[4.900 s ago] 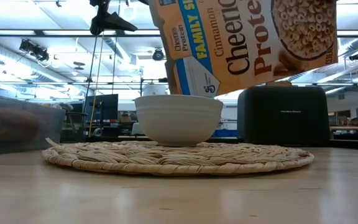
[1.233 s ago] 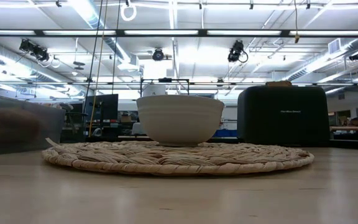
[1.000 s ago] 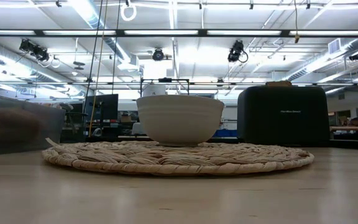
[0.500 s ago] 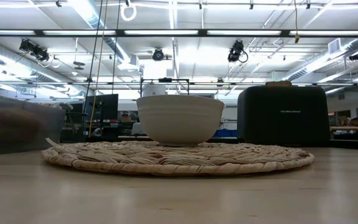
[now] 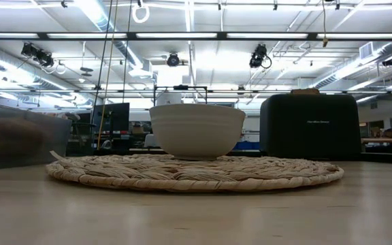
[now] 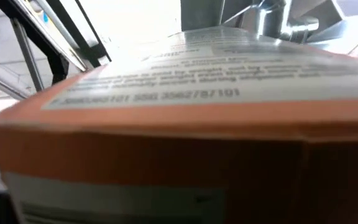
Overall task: Arrange a breakfast setting
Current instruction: Pour the cereal into the white bowl
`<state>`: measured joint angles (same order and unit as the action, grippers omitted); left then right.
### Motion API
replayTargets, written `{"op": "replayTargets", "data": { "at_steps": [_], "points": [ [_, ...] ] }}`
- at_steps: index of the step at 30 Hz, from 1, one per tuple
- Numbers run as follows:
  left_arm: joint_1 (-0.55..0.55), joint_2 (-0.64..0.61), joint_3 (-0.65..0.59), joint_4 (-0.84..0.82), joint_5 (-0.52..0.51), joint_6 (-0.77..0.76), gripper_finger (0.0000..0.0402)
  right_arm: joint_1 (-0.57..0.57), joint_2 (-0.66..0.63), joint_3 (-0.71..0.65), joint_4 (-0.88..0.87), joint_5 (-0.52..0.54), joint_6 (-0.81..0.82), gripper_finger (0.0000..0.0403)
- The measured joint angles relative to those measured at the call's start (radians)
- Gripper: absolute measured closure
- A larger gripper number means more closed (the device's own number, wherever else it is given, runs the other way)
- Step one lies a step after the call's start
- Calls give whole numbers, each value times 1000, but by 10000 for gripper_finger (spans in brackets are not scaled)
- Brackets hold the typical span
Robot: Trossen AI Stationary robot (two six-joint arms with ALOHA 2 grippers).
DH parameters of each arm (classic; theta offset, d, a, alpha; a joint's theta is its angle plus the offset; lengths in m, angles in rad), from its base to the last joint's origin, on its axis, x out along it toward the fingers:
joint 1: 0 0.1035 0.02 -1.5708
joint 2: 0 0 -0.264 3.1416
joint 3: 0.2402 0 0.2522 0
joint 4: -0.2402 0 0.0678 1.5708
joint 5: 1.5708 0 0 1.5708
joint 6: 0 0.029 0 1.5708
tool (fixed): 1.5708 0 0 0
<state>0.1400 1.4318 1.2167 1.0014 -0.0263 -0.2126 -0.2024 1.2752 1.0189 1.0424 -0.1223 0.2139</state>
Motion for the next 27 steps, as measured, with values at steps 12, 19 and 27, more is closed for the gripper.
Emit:
{"op": "replayTargets", "data": {
  "at_steps": [12, 19, 27],
  "points": [
    [64, -94, 130, -412, 74, 75, 190, 1, -61, 60, -385, -1, -89, 50],
    [121, -229, 126, -754, 180, 142, 187, -14, -249, 62, -817, -27, -142, 12],
    [86, -233, 127, -920, 182, 168, 199, -21, -338, 62, -927, -16, -153, 5]
  ]
}}
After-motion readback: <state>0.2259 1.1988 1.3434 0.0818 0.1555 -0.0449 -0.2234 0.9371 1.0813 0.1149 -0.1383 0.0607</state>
